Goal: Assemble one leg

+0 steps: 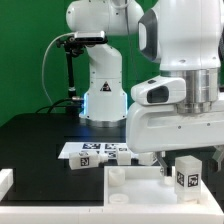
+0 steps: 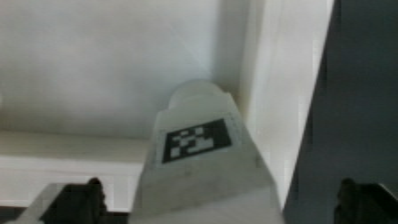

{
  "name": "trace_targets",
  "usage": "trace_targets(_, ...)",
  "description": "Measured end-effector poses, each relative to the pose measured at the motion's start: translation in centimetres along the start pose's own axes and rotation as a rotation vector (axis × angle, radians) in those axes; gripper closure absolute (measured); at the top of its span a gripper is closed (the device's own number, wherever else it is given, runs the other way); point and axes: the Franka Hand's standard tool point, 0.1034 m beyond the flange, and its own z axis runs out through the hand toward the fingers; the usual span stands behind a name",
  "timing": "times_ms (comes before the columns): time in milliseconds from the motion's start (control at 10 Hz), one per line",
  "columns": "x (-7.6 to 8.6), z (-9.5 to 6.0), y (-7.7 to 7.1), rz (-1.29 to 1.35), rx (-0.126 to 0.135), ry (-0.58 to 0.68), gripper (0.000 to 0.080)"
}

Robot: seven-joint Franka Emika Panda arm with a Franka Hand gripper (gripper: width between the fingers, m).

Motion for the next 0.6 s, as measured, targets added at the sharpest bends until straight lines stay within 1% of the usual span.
trace_targets(100,-0.01,0.03,-0.02,0.009,0.001,0.0,0.015)
trace_targets(200,-0.01,0.05,-0.02,0.022,0.001,-0.001,0.018)
trace_targets(300,-0.03,0.09,-0.09,0.076,0.004,-0.001,0.018)
trace_targets(400,-0.05,0.11,-0.15,0.151,0.005,-0.002,0.036)
trace_targets(500,-0.05,0.13,-0.2,0.208,0.008,-0.002,0.036)
trace_targets(600,-0.05,0.12,-0.13,0.269,0.009,-0.003,0.0512)
